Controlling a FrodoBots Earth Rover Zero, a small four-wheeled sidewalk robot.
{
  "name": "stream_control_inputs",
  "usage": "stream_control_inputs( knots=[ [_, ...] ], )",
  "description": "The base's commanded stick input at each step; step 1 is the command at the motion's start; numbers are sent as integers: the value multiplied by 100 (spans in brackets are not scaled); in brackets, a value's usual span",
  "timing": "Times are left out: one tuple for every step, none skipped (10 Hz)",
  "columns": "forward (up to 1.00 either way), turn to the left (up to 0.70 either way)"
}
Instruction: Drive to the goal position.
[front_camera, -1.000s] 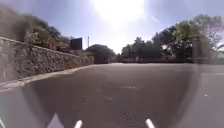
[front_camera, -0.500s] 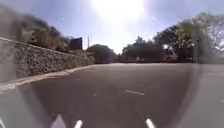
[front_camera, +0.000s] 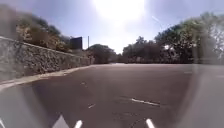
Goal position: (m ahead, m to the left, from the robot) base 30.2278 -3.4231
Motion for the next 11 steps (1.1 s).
stream_control_inputs(
  knots=[
    [85, 0],
    [85, 0],
    [85, 0],
    [85, 0],
    [85, 0],
    [85, 0],
    [85, 0],
    [85, 0],
    [85, 0],
    [85, 0],
    [85, 0]
  ],
)
